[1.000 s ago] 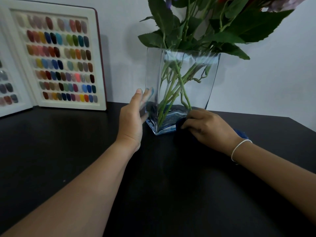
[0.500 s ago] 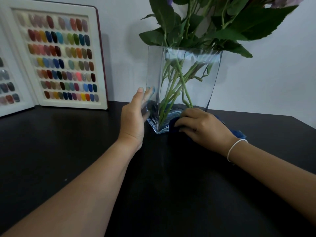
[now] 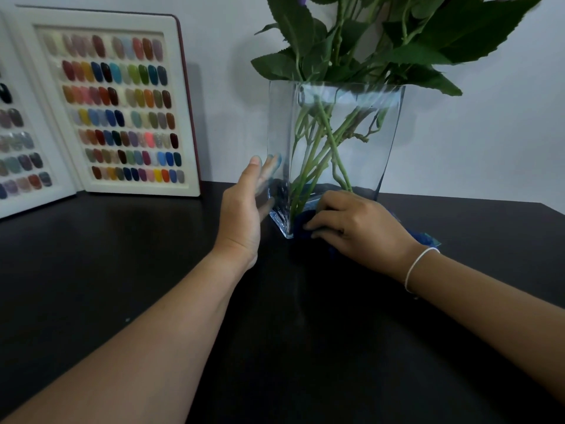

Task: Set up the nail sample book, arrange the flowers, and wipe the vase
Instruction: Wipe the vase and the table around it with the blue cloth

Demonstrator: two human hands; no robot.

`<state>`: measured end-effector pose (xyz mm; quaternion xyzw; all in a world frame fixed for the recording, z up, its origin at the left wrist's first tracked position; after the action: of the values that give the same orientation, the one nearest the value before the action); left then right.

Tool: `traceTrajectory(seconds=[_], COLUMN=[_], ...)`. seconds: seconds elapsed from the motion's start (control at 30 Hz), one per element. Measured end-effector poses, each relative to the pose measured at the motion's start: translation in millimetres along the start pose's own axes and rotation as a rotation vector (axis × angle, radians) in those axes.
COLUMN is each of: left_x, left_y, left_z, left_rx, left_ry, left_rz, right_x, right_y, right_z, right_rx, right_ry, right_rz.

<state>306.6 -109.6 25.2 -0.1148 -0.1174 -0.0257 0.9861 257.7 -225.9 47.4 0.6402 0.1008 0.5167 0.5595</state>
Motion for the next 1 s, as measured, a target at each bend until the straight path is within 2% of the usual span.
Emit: traceTrajectory(seconds=[0.43, 1.0], left_x=[1, -1], left_y=[1, -2], left_z=[0, 0], left_rx=[-0.008, -0.018], left_ry=[-0.009, 0.007], left_rz=[-0.022, 0.003], right_x=[-36, 0], right_y=[21, 0], right_z=[51, 3], right_rx=[-0.018, -0.051], right_ry=[-0.198, 0.049], right_rz=[0.023, -0.032])
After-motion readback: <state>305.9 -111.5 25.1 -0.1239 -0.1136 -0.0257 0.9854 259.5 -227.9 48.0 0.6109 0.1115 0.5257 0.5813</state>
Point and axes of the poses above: each hand's wrist, its own x-axis towards the middle knuckle, its own y-axis out of the back of the hand, z = x × y, the point moved 8 cm from there along x, towards the middle knuckle, and after that the axes turned 7 degrees about y, right-handed, at the moved point
